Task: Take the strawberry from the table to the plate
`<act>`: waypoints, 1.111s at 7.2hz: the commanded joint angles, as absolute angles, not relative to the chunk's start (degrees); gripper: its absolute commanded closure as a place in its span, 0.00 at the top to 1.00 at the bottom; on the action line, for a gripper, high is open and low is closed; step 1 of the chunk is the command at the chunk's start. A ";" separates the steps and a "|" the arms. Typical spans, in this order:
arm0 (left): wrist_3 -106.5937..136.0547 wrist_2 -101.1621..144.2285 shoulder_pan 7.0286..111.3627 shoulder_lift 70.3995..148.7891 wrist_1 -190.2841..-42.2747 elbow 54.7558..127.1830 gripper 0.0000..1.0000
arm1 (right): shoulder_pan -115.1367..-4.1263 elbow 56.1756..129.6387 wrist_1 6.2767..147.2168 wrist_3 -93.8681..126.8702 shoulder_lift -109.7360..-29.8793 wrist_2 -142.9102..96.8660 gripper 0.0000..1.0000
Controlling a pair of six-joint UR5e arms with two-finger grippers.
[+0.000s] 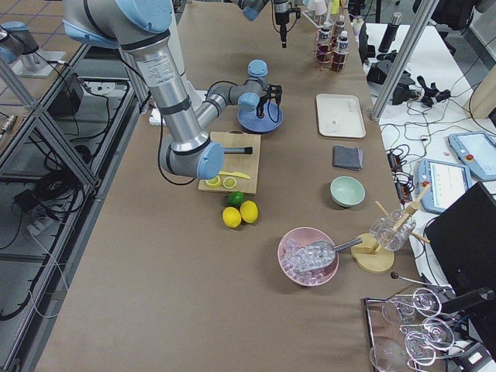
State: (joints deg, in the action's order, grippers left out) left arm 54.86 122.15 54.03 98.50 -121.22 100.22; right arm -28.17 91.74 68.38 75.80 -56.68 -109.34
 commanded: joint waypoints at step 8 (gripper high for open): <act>9.53 137.28 84.62 88.33 -108.55 99.76 0.98 | -84.58 96.95 89.03 1.46 -86.22 -139.23 1.00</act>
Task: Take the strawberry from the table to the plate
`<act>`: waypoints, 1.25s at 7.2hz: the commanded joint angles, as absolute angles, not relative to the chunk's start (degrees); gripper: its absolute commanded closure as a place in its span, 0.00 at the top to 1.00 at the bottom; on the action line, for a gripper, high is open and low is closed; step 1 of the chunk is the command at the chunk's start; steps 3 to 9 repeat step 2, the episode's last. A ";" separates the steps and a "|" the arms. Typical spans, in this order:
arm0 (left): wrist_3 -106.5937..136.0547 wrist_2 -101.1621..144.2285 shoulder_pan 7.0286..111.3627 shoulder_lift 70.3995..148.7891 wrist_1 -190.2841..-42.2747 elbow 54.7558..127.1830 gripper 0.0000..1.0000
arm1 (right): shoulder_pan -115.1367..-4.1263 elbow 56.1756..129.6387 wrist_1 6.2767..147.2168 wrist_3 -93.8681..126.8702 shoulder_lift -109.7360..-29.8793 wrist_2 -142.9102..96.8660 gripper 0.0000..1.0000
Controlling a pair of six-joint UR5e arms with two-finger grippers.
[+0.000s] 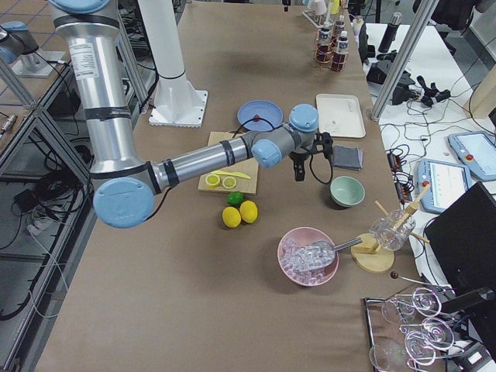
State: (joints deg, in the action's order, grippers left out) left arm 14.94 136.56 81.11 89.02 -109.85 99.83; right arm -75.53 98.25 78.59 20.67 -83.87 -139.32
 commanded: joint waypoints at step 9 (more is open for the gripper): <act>6.77 135.44 84.63 86.23 -108.89 100.10 0.98 | -90.16 93.36 93.78 -11.83 -85.96 -134.50 1.00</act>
